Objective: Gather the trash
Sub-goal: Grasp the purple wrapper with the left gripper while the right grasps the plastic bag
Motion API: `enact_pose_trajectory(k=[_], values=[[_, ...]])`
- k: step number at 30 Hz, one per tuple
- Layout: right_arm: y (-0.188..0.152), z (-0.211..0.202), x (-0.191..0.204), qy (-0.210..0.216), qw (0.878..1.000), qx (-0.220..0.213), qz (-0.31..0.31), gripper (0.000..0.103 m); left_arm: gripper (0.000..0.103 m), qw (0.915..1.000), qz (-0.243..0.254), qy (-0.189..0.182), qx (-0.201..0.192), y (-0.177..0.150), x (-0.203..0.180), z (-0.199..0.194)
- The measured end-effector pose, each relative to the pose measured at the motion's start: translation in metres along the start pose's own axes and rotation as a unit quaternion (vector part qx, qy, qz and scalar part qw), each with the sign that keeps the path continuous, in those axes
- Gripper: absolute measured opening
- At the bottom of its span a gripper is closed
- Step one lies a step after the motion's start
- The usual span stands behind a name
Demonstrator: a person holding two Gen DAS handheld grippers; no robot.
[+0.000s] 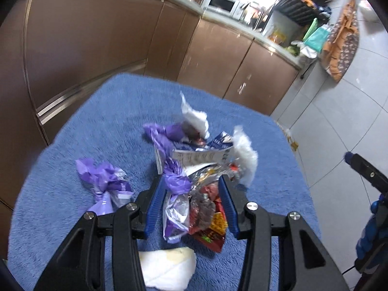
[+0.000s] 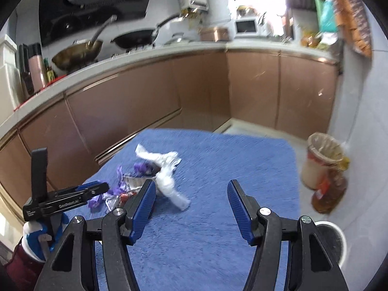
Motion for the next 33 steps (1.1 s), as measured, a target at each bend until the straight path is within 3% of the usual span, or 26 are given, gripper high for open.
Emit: enact_pose_trajectory(k=[5,10,19,23,33], values=[[-0.007,0.069,0.014,0.050,0.997,0.052,0.012,0.059,0.043,0.9989,-0.028,-0.004,0.038,-0.003,0.010,0.029],[-0.011,0.118,0.031,0.090,0.992,0.092,0.013,0.059,0.041,0.9977,-0.045,0.004,0.051,-0.007,0.021,0.040],[-0.020,0.171,0.036,0.102,0.986,0.132,0.030,0.057,0.032,0.9971,-0.052,0.006,0.055,-0.008,0.020,0.050],[-0.025,0.179,0.033,0.113,0.982,0.149,0.040,0.031,0.031,0.9978,-0.054,0.008,0.038,-0.007,0.018,0.040],[-0.015,0.123,0.025,0.107,0.988,0.102,0.033,0.030,0.030,0.9992,-0.039,0.004,-0.012,-0.003,0.002,-0.014]])
Point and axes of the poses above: each gripper's, at about its wrist camera, not at the fingertips, and z roughly the way its jaws point, x to its left, y to its top, the point moved 8 cm from there along z, roughly the way its jaws point, and after that the axes turned 5 degrees about -z, right-handed, at the moved point
